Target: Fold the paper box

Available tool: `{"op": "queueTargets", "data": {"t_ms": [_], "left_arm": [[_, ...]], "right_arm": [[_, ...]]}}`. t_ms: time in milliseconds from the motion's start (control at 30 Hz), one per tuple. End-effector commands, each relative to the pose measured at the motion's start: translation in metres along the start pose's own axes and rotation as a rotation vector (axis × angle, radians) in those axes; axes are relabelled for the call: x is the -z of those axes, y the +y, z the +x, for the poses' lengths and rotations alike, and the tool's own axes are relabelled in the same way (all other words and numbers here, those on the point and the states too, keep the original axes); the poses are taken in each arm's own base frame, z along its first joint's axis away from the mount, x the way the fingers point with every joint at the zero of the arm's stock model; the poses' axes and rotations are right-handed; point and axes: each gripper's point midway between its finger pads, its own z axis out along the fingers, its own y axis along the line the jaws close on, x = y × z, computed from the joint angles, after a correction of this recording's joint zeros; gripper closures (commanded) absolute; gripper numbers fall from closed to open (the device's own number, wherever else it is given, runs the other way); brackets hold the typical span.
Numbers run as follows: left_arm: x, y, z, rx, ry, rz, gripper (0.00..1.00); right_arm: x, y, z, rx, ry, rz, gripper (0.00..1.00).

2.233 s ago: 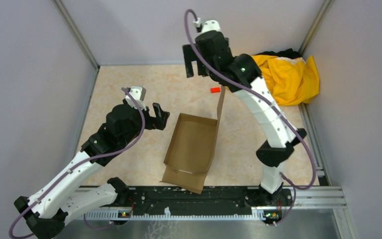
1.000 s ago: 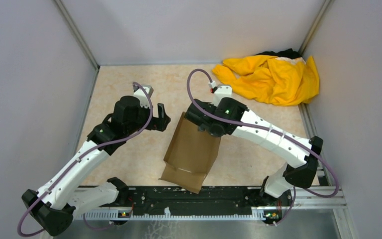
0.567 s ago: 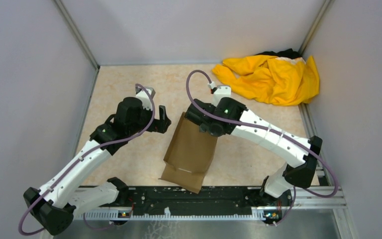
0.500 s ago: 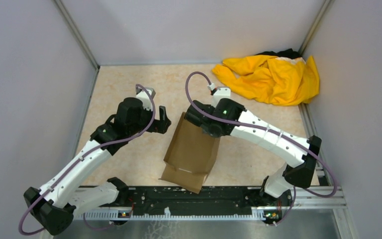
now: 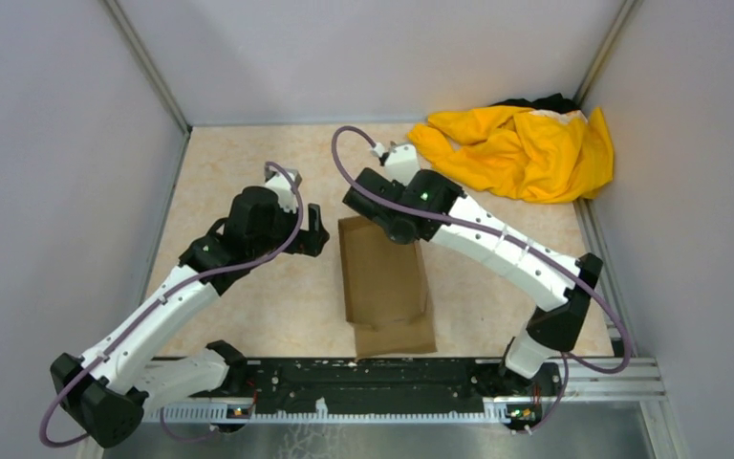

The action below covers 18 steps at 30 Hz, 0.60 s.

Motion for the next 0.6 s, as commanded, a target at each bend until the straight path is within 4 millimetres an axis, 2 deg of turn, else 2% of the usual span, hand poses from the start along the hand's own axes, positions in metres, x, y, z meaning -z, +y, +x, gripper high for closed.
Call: {"op": "queueTargets", "data": {"t_ms": [0,167,267,400,567], "left_arm": [[-0.006,0.009,-0.004,-0.023,-0.016,-0.029,0.01],[-0.015,0.021,-0.001,-0.044,0.008,-0.057,0.01],[-0.019,0.025,-0.001,-0.056,0.014,-0.060,0.01],[-0.020,0.029,-0.008,-0.081,-0.003,-0.067,0.01],[-0.024,0.029,-0.005,-0.077,0.023,-0.067,0.01]], "right_arm": [[-0.001,0.006,-0.055,0.249,-0.149,0.012,1.00],[-0.021,0.026,-0.079,0.503,-0.223,-0.011,1.00],[-0.030,0.042,-0.089,0.606,-0.288,-0.149,1.00],[-0.024,0.058,-0.104,0.656,-0.410,-0.382,1.00],[-0.019,0.069,-0.116,0.779,-0.507,-0.524,1.00]]}}
